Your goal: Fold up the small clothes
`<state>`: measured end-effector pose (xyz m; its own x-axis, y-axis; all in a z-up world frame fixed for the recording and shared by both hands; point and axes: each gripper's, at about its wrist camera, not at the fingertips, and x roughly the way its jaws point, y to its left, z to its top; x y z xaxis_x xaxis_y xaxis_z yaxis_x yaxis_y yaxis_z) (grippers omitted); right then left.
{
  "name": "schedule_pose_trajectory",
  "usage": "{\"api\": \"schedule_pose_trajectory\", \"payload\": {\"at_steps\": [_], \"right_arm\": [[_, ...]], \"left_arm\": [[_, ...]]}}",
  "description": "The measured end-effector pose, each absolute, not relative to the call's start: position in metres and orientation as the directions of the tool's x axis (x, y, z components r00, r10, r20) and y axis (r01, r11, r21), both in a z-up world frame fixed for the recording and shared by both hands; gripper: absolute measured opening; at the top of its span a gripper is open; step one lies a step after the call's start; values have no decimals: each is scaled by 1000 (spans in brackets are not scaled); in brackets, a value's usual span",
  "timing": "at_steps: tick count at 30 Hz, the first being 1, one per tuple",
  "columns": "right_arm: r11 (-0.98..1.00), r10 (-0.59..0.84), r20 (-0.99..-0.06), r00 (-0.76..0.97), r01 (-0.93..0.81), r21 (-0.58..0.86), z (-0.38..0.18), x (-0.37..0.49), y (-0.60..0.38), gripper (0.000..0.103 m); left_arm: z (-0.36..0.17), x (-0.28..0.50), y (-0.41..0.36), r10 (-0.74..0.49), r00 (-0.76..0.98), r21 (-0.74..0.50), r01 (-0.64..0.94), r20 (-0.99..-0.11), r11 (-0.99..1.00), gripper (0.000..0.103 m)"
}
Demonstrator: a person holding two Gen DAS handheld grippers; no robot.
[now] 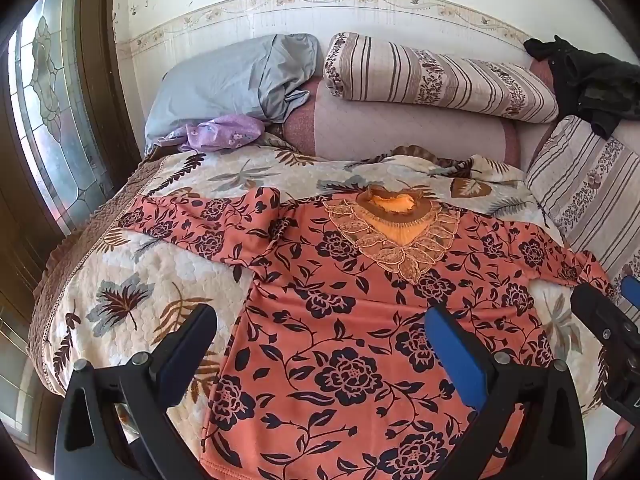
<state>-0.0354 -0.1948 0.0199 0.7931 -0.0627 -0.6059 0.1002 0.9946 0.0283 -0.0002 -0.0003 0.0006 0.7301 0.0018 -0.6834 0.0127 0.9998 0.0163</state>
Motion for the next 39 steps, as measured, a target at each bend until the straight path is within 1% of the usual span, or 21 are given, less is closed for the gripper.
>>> {"api": "schedule_pose_trajectory", "payload": {"at_steps": [12, 30, 37, 39], "right_arm": [[995, -56, -608, 792, 93, 30, 19, -35, -194, 103], [996, -35, -630, 776, 79, 43, 8, -30, -197, 103], [996, -26, -636, 771, 74, 49, 4, -26, -199, 103], [996, -26, -638, 769, 73, 47, 2, -25, -198, 103]], "left_arm": [[3, 0, 0, 2, 739, 21, 16, -674, 1000, 103], [-8, 6, -6, 20, 721, 44, 14, -693, 999, 103], [-10, 9, -8, 18, 709, 38, 13, -705, 999, 103], [-11, 10, -8, 10, 718, 28, 13, -696, 1000, 103]]}}
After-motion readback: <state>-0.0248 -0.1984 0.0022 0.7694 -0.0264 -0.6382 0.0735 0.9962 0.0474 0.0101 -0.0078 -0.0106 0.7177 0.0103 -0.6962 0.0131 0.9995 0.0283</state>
